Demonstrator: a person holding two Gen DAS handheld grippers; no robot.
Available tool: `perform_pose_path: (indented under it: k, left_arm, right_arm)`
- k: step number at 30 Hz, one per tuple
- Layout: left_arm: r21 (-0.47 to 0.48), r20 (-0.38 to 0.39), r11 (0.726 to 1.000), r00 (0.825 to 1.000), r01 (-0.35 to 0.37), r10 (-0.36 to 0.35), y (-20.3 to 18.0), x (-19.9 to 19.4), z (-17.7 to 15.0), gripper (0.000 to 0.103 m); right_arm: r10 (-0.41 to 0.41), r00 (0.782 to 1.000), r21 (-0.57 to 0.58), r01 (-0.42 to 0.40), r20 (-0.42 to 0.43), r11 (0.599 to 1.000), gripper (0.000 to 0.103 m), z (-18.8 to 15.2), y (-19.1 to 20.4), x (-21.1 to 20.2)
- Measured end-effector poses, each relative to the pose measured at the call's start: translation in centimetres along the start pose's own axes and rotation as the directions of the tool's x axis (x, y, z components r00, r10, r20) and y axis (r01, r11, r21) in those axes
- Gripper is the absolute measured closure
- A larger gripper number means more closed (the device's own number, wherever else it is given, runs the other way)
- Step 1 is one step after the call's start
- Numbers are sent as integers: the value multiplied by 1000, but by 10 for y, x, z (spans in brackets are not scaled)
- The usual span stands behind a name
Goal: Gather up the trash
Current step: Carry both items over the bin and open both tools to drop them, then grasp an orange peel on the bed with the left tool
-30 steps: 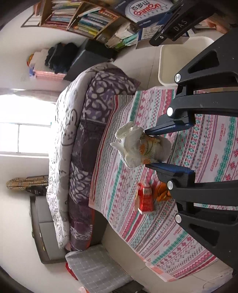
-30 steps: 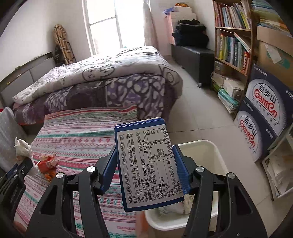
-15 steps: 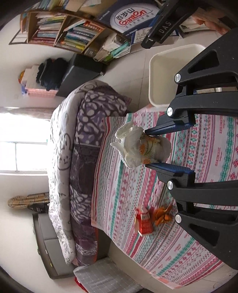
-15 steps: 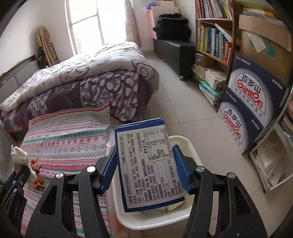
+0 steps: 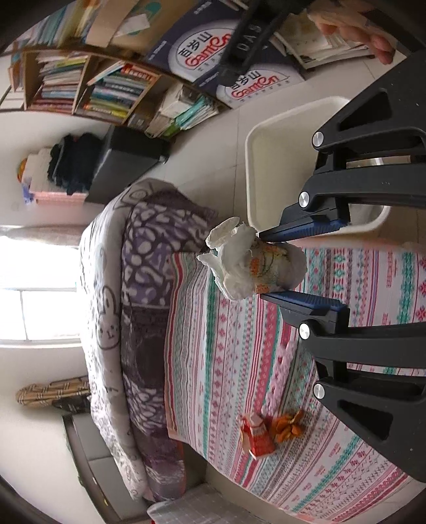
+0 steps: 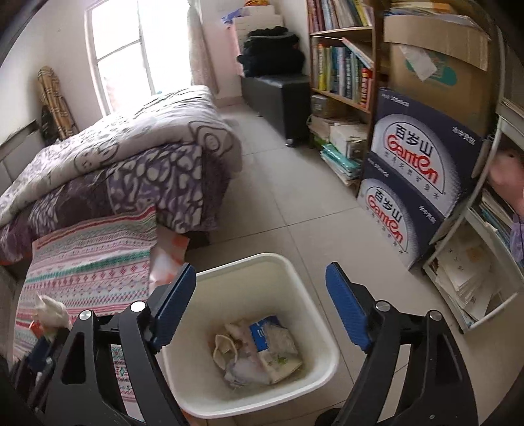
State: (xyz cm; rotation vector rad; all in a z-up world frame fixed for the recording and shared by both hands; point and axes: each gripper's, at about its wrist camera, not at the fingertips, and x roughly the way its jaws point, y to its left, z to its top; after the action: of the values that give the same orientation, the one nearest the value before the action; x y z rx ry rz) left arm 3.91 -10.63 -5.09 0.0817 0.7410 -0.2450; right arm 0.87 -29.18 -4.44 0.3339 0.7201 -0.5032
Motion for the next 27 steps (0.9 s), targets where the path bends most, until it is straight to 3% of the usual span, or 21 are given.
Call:
perform_pose_path:
  k: [15, 17, 22, 27]
  left_arm:
    - [73, -42, 995, 997, 74, -71, -53, 14, -13, 71]
    - [80, -54, 993, 995, 92, -88, -58, 16, -14, 54]
    - [95, -56, 991, 994, 94, -89, -64, 16, -18, 34]
    - [69, -50, 995, 997, 69, -66, -52, 15, -15, 27]
  right_arm:
    - [-77, 997, 99, 74, 26, 992, 15, 13, -52, 1]
    - [-83, 996, 106, 79, 27, 991, 14, 13, -55, 1]
    - [-91, 995, 119, 87, 29, 989, 10, 15, -57, 1]
    - [-93, 995, 118, 87, 44, 989, 7, 15, -53, -2]
